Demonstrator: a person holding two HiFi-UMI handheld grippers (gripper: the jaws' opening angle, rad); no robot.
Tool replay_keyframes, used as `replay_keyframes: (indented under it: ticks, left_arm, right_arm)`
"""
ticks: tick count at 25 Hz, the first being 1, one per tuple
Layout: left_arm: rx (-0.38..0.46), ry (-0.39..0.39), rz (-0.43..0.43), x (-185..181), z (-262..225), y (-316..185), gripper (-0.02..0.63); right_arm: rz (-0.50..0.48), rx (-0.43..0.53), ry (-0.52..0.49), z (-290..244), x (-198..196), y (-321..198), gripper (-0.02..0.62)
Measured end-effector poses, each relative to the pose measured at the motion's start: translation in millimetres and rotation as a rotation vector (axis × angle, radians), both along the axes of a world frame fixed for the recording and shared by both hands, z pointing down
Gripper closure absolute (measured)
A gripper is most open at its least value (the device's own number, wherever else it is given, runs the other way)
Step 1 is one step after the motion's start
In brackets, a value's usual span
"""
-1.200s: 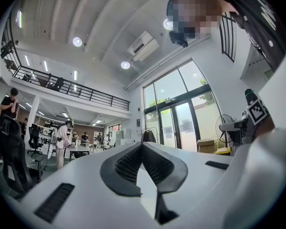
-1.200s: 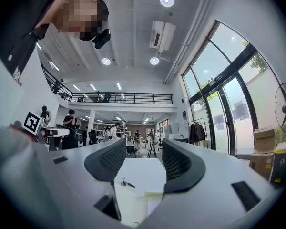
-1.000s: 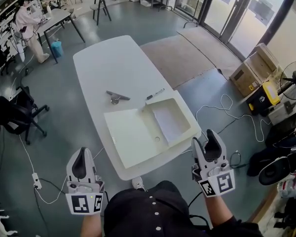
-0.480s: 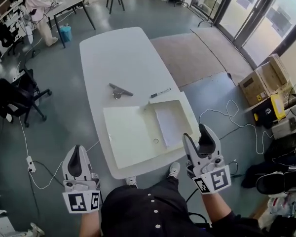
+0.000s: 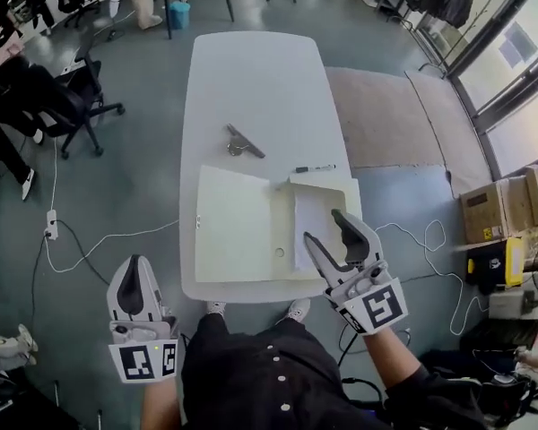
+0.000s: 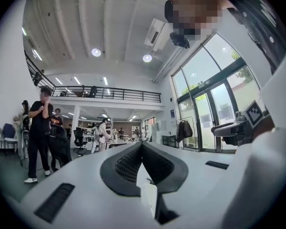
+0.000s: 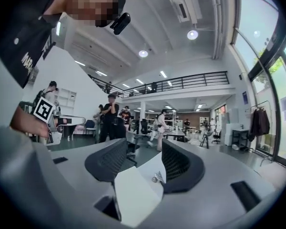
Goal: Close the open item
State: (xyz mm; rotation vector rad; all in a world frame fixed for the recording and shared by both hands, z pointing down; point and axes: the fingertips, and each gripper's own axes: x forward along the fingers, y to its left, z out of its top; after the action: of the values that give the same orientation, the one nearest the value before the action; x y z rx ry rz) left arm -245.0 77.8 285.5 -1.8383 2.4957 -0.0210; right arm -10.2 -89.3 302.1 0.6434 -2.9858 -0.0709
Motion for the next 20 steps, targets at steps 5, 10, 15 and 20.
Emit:
replay_keyframes:
  ticks: [5, 10, 15, 20]
  left_arm:
    - [-0.034, 0.01, -0.113, -0.7, 8.4, 34.5, 0.589]
    - [-0.074, 0.027, -0.194, -2.4, 18.4, 65.5, 0.589]
    - [-0.117, 0.037, -0.238, -3.3, 30.6, 84.2, 0.589]
    - [-0.159, 0.025, -0.231, 1.2, 42.3, 86.0, 0.589]
  right_arm:
    - [-0.207, 0.005, 0.049, 20.2, -48.6, 10.6, 0.36]
    - [-0.272, -0.095, 0.116, 58.0, -94.4, 27.6, 0.359]
    - [-0.264, -0.193, 0.163, 98.7, -151.7, 54.2, 0.354]
    - [-0.192, -0.278, 0.25, 144.4, -197.7, 77.6, 0.333]
